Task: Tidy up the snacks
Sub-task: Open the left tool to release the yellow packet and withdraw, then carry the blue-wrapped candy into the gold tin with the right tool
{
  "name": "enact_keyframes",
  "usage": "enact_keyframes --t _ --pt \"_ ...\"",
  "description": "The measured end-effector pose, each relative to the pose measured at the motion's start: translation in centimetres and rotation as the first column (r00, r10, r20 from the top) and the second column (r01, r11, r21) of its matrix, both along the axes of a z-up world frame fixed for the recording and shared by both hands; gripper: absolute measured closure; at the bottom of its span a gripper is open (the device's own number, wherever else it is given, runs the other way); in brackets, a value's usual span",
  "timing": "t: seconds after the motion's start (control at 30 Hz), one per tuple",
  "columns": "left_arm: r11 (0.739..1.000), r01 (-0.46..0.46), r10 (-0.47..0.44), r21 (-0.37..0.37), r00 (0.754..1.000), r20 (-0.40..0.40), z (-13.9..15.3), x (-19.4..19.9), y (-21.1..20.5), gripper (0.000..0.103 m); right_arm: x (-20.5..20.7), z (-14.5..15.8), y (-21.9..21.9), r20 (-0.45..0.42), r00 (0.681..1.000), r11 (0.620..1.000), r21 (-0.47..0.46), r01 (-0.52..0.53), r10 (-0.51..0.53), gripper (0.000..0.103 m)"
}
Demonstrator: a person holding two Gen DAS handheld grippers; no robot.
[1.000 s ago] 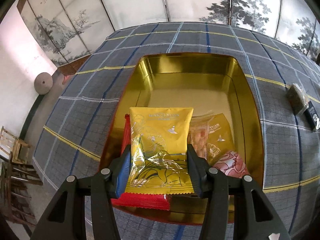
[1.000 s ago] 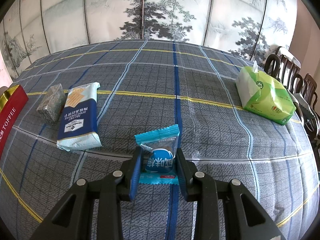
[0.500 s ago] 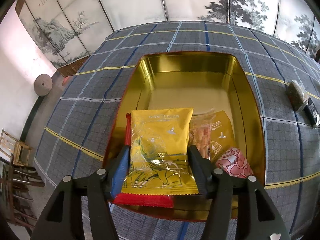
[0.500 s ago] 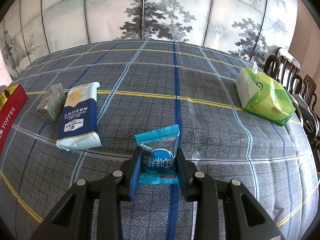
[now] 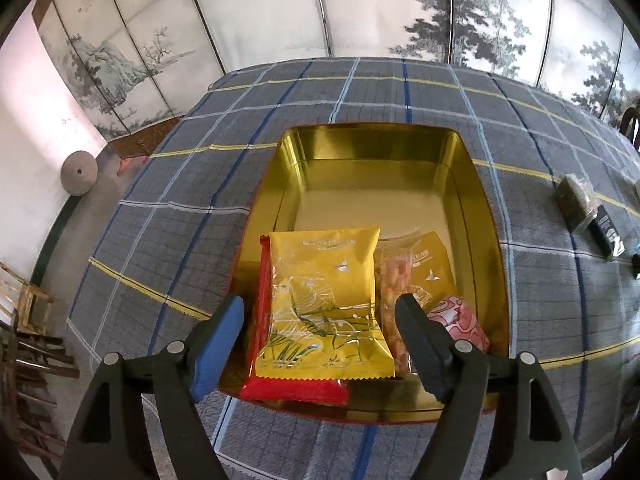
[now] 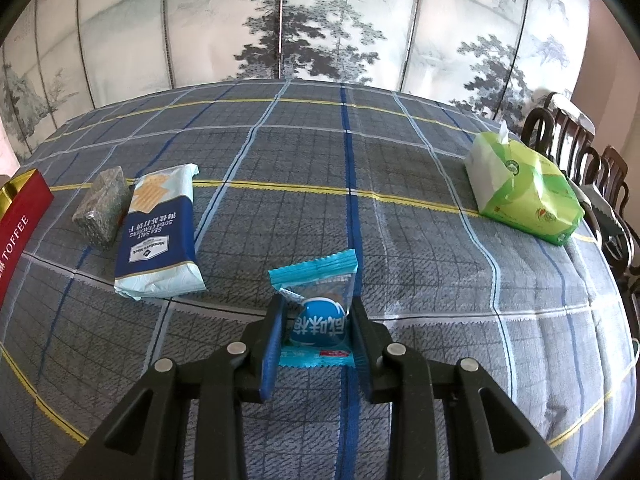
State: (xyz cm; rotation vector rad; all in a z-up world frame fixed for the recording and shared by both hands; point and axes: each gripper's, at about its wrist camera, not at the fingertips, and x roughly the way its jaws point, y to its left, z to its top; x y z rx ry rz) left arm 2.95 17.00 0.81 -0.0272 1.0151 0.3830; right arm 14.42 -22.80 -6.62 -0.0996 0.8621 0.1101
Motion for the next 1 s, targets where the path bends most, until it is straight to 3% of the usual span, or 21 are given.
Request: enact_keyframes --t 0.27,0.43,0.73,1.0 --pt "0.999 -0.014 0.016 -0.038 0.999 0.048 0.9 -1.2 0.4 0.017 -1.0 1.4 0.5 0.023 0.999 1.0 0.015 0.027 -0.027 0.073" --pt "0.998 -0.019 0.023 -0.065 0.998 0.058 1.0 -1.8 0.7 0.016 -1.5 3.6 1.6 0.049 0.999 0.999 0.041 0.01 -0.012 0.073" --pt "0.999 -0.047 0.049 -0.025 0.995 0.085 1.9 -3.1 1.8 0.015 -2.6 6.0 9.2 0.058 0.986 0.981 0.112 -0.159 0.153 0.073" --pt "0.996 -0.088 0.09 -0.025 0.992 0.088 2.2 -4.4 3.6 0.015 -4.5 7.0 18.0 0.06 0.94 0.928 0.154 -0.341 0.335 0.073"
